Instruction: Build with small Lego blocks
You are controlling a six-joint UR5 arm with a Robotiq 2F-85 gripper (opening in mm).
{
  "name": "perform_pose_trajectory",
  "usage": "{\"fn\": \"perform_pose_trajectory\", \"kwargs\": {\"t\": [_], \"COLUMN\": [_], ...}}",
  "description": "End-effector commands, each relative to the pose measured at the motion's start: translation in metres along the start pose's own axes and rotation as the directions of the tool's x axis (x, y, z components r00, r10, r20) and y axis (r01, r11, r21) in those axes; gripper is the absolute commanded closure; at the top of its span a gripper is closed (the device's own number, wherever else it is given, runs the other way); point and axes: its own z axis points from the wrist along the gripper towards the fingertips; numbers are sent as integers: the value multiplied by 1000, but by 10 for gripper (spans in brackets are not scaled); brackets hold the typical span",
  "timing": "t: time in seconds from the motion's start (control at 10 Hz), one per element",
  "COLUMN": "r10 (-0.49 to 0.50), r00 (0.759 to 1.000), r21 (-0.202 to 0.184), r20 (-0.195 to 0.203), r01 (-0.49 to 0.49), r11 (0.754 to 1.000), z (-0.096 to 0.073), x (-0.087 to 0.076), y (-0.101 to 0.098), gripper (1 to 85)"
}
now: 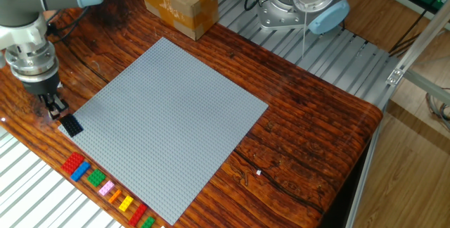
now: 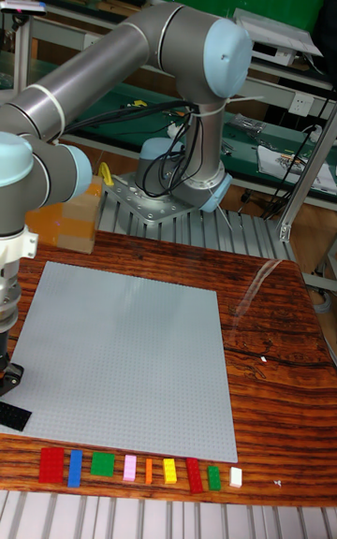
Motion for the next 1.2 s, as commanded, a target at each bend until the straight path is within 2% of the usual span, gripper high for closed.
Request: {"fn": "perform_pose_trajectory", "kwargs": {"t": [0.0, 0.5, 1.1], "r10": [-20, 2, 33], "r00": [999, 998, 998], "r21": [-28, -51, -23], "r20": [35, 55, 58], "r01": [21, 0, -32], "r11": [999, 999, 999], "z": [2, 4, 4], "x": [-5, -10, -12], "y": [-1, 7, 13], "gripper": [847, 847, 847]}}
